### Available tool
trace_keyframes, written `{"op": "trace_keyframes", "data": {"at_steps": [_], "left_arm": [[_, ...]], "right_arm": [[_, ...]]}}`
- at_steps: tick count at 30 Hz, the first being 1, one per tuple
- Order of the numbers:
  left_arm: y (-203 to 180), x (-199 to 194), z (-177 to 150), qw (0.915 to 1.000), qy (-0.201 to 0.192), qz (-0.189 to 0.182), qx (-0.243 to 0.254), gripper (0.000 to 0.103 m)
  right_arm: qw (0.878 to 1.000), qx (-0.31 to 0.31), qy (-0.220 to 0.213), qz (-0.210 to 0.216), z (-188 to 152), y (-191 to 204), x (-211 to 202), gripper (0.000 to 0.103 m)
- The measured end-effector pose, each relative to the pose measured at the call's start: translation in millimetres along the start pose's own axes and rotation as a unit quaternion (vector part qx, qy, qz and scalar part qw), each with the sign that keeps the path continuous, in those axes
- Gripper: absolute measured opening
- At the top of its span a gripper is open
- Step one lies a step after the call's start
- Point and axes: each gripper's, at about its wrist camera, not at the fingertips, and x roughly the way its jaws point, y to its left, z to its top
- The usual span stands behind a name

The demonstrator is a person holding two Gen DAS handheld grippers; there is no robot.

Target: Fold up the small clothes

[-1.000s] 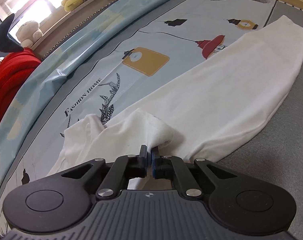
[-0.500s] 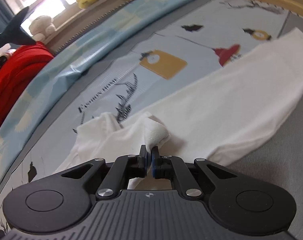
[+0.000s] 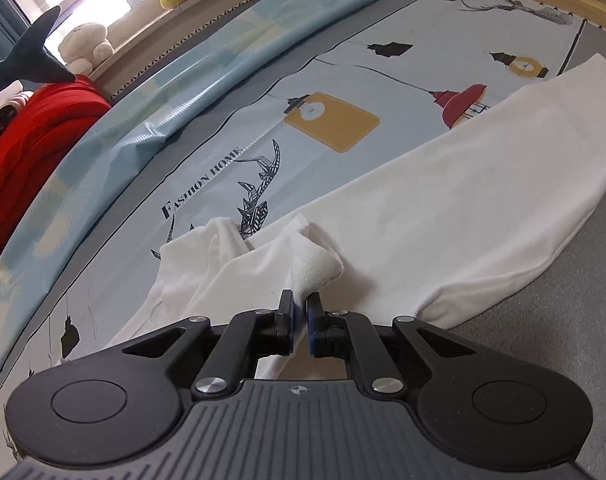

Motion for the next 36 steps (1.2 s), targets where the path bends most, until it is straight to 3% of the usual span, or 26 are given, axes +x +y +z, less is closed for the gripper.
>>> {"op": "trace_keyframes", "data": {"at_steps": [2,4,5,9,12,15,17,19,21,22,24,26,28,30,32,34,36], "left_arm": [[-7,7,-5,0.9989,0.004,0.029,0.035,0.040],[-9,9,-6,0.9972,-0.001,0.056,0.048,0.006],[-7,7,-6,0.9969,-0.002,0.061,0.050,0.004],[-4,-17,1,0.9952,-0.032,0.069,0.061,0.003],[2,-43,8,0.9938,-0.052,0.078,0.059,0.002],[6,-49,6,0.9950,-0.030,0.056,0.077,0.002],[0,-39,-1,0.9916,0.015,0.055,0.116,0.003],[-5,-32,-8,0.9886,0.035,0.059,0.134,0.004],[-6,-38,-4,0.9924,0.013,0.051,0.111,0.005],[-5,-47,1,0.9952,-0.009,0.028,0.093,0.007],[-2,-57,7,0.9973,-0.041,-0.010,0.060,0.008],[3,-55,10,0.9979,-0.050,-0.023,0.033,0.008],[9,-36,8,0.9996,-0.027,-0.001,0.012,0.008],[17,-9,0,0.9988,0.031,0.038,-0.005,0.007],[17,-3,-2,0.9978,0.046,0.048,-0.003,0.005],[10,-15,4,0.9981,0.033,0.051,0.000,0.006],[5,-30,9,0.9994,-0.003,0.033,-0.005,0.007]], "right_arm": [[1.000,0.005,0.005,-0.002,-1,0,1,0.008],[1.000,0.010,0.008,-0.003,-1,-1,3,0.008],[1.000,0.011,0.009,-0.005,-1,-2,4,0.008],[1.000,0.009,0.011,-0.001,-1,-1,2,0.004],[1.000,-0.011,-0.017,0.019,3,10,-15,0.004],[0.997,-0.053,-0.049,0.037,4,23,-30,0.004],[0.998,-0.058,-0.023,0.009,3,22,-23,0.004],[0.997,-0.054,0.028,-0.049,-2,11,-5,0.004],[0.993,-0.031,0.061,-0.095,-8,-2,6,0.006],[0.993,-0.016,0.059,-0.101,-7,-6,4,0.007],[0.994,-0.016,0.024,-0.102,-4,-5,-8,0.008],[0.992,-0.038,-0.029,-0.115,1,3,-23,0.013],[0.991,-0.040,-0.066,-0.113,2,4,-35,0.014],[0.995,-0.014,-0.078,-0.067,6,-4,-40,0.014],[0.998,-0.011,-0.058,-0.012,8,-6,-32,0.014],[1.000,-0.017,0.011,0.023,6,-8,-14,0.015],[0.998,-0.025,0.061,-0.021,-1,-13,2,0.015]]}}
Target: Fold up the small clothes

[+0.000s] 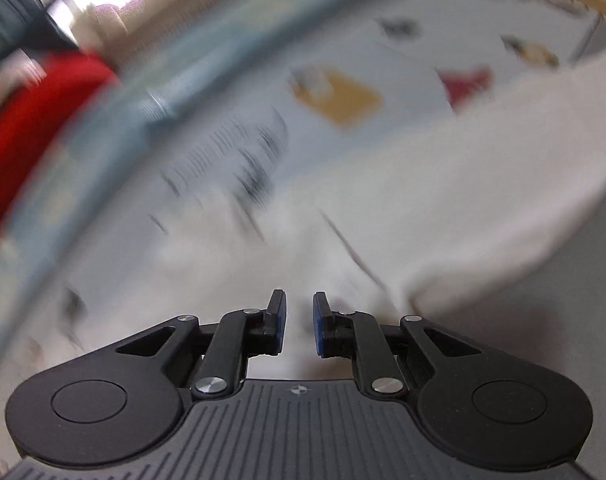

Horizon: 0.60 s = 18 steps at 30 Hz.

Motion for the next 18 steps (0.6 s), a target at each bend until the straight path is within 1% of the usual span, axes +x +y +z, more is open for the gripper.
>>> {"op": "trace_keyframes", "data": {"at_steps": [1,2,3,4,6,7,8,9,10,11,12,14,16,18], "left_arm": [[1,-1,2,0.9998,-0.005,-0.013,-0.014,0.008],[2,5,1,0.9997,0.008,-0.011,-0.022,0.008],[1,15,-1,0.9993,0.031,0.007,-0.020,0.008],[-3,26,-6,0.9975,0.057,0.041,-0.004,0.006],[-15,26,-8,0.9967,0.056,0.058,0.013,0.008],[-22,18,-4,0.9968,0.049,0.062,0.012,0.009],[-31,5,2,0.9978,0.025,0.060,0.013,0.010],[-39,-9,8,0.9983,0.001,0.057,0.017,0.016],[-49,-25,13,0.9981,-0.027,0.052,0.019,0.024],[-60,-43,18,0.9973,-0.053,0.045,0.021,0.028],[-69,-55,22,0.9964,-0.072,0.038,0.020,0.035],[-87,-77,28,0.9939,-0.108,0.019,0.016,0.038],[-102,-86,28,0.9923,-0.123,0.009,0.015,0.044],[-114,-86,27,0.9923,-0.121,0.013,0.022,0.044]], "right_arm": [[1.000,0.007,0.005,-0.015,-1,-5,4,0.014],[1.000,0.020,0.009,-0.009,0,-12,6,0.014],[0.999,0.032,0.012,-0.002,2,-15,6,0.014],[0.999,0.034,0.009,0.000,5,-16,3,0.014],[1.000,0.023,-0.016,-0.009,10,-15,-8,0.015],[0.999,0.018,-0.030,-0.019,13,-16,-13,0.020],[0.999,0.020,-0.040,-0.026,18,-20,-17,0.024],[0.998,0.029,-0.050,-0.030,22,-27,-22,0.028],[0.997,0.039,-0.056,-0.030,26,-35,-26,0.028],[0.997,0.048,-0.061,-0.030,29,-44,-30,0.028],[0.996,0.058,-0.067,-0.031,33,-54,-33,0.028],[0.993,0.076,-0.082,-0.035,41,-76,-41,0.028],[0.990,0.093,-0.099,-0.037,48,-99,-49,0.028],[0.986,0.109,-0.117,-0.043,57,-125,-54,0.028]]}}
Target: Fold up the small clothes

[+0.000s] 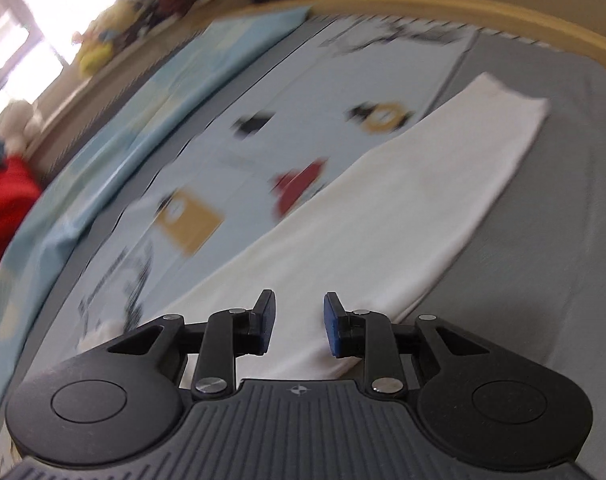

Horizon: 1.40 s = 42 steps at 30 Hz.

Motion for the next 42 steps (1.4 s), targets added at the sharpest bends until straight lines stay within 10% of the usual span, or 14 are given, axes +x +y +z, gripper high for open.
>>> {"op": "trace_keyframes", "data": {"at_steps": [8,15,26,30,36,42], "left_arm": [[-5,14,-7,0.9996,0.014,0.017,0.018,0.044],[-3,19,-7,0.9992,0.021,0.023,0.026,0.044],[28,19,-12,0.9985,0.027,0.045,0.013,0.044],[44,11,-8,0.9986,0.019,0.049,-0.004,0.044],[70,0,-3,0.9976,0.008,0.053,-0.043,0.044],[91,-10,1,0.9953,0.003,0.044,-0.087,0.044]], "right_arm": [[0.993,0.075,-0.083,-0.041,56,-110,1,0.028],[0.975,0.206,-0.060,-0.051,64,-182,39,0.028],[0.973,0.192,-0.117,-0.050,64,-161,48,0.003],[0.978,0.054,-0.186,-0.079,66,-85,18,0.003],[0.943,-0.218,-0.223,0.119,-12,93,-48,0.003],[0.854,-0.383,-0.050,0.348,-159,205,-89,0.003]]}}
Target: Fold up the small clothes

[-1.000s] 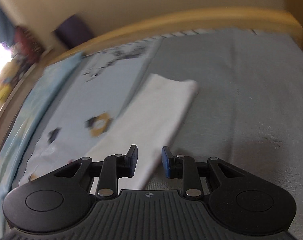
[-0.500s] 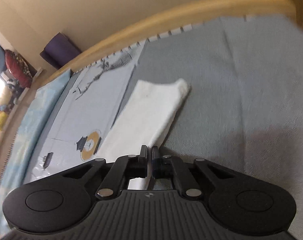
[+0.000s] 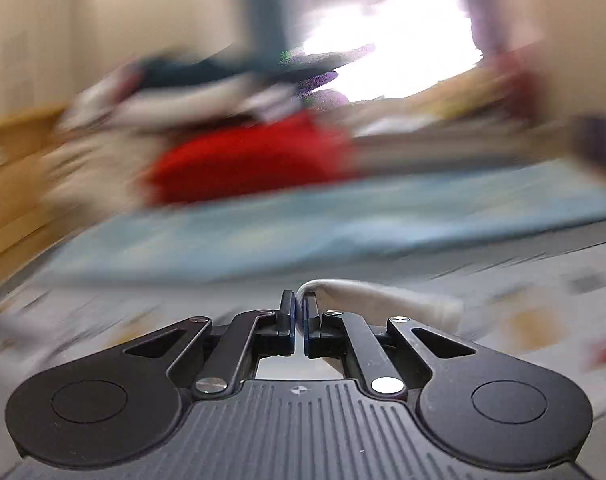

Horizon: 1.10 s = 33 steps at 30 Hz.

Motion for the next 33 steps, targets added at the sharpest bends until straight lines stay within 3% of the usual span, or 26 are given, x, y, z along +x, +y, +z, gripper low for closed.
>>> {"op": "trace_keyframes", "data": {"at_steps": [2,4,6,8,10,14,16,18,20,23,26,30,33], "left_arm": [[4,-2,1,0.9999,0.000,-0.005,-0.009,0.044],[7,-4,2,0.9998,-0.001,-0.009,-0.017,0.044],[8,-4,3,0.9997,-0.001,-0.014,-0.021,0.044],[6,-2,4,0.9996,0.001,-0.017,-0.023,0.044],[-2,2,3,0.9995,0.006,-0.024,-0.022,0.044],[-28,20,-4,0.9988,0.023,-0.041,-0.011,0.044],[-45,28,-9,0.9979,0.032,-0.056,0.000,0.044],[-65,36,-15,0.9964,0.043,-0.071,0.015,0.044],[-90,43,-22,0.9933,0.049,-0.095,0.043,0.044],[-129,57,-37,0.9864,0.065,-0.119,0.093,0.046],[-162,68,-53,0.9786,0.063,-0.130,0.147,0.060],[-195,88,-74,0.9682,0.072,-0.124,0.205,0.063],[-208,104,-87,0.9655,0.077,-0.085,0.234,0.063]], "right_arm": [[0.989,-0.011,0.128,0.071,-23,36,29,0.003],[0.974,-0.033,0.216,0.055,-42,62,43,0.003],[0.964,-0.027,0.264,0.019,-44,68,43,0.005],[0.964,0.027,0.265,-0.003,-35,59,31,0.006],[0.964,0.083,0.250,-0.032,-20,39,18,0.016],[0.964,0.165,0.174,-0.112,-18,-12,-1,0.022],[0.947,0.193,0.172,-0.192,-24,-36,-3,0.023],[0.921,0.258,0.181,-0.230,-32,-65,-3,0.024],[0.900,0.316,0.184,-0.237,-38,-87,-8,0.024],[0.884,0.349,0.180,-0.254,-45,-108,-20,0.024],[0.869,0.387,0.181,-0.251,-52,-125,-24,0.024],[0.848,0.424,0.185,-0.260,-58,-144,-30,0.024],[0.835,0.449,0.188,-0.256,-66,-156,-28,0.024]]}}
